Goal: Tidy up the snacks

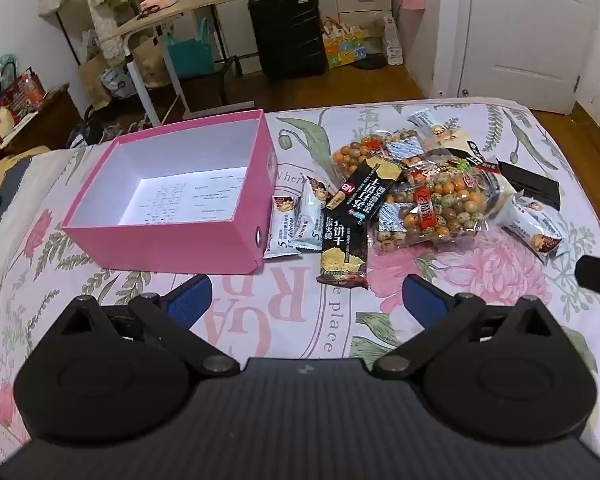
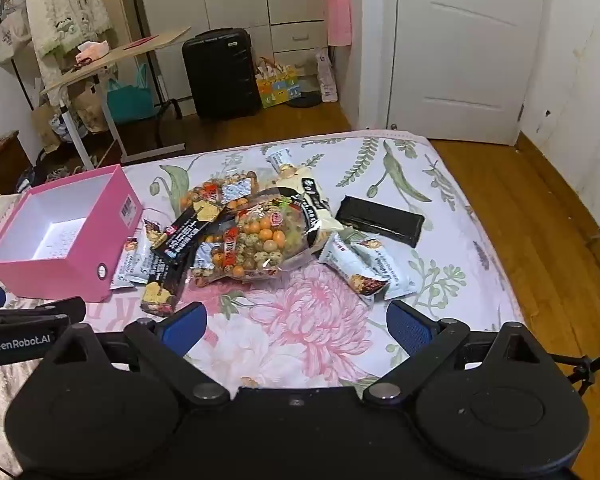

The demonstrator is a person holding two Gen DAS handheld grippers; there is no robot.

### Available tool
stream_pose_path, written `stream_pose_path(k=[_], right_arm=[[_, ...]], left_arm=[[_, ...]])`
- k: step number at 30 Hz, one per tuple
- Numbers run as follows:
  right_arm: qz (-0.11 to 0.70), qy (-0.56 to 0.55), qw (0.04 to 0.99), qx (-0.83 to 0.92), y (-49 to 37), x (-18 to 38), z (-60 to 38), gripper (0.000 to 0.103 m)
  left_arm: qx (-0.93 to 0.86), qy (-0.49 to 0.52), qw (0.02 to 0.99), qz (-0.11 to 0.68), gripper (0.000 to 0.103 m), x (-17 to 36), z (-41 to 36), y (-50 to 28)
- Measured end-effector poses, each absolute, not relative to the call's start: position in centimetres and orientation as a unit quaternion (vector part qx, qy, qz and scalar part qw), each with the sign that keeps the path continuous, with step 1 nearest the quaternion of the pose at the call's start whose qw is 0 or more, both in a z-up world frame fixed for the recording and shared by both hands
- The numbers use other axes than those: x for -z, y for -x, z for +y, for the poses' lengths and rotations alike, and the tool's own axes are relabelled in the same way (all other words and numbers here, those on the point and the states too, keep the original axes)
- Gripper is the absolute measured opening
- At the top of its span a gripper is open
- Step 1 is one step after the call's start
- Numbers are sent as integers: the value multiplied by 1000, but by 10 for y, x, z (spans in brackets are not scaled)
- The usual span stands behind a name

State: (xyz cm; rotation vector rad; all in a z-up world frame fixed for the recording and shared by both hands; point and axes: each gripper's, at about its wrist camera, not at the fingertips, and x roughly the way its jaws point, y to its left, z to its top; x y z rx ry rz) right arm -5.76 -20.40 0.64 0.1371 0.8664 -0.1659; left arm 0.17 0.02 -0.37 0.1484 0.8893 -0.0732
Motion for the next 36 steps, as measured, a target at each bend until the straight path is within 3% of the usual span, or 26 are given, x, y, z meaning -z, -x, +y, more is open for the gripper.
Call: stream_pose_path(k=[36], right_arm=[[414, -44, 902, 113, 65, 3, -207, 98]], left_arm=[[41, -51, 911, 408, 103, 7, 6, 22]])
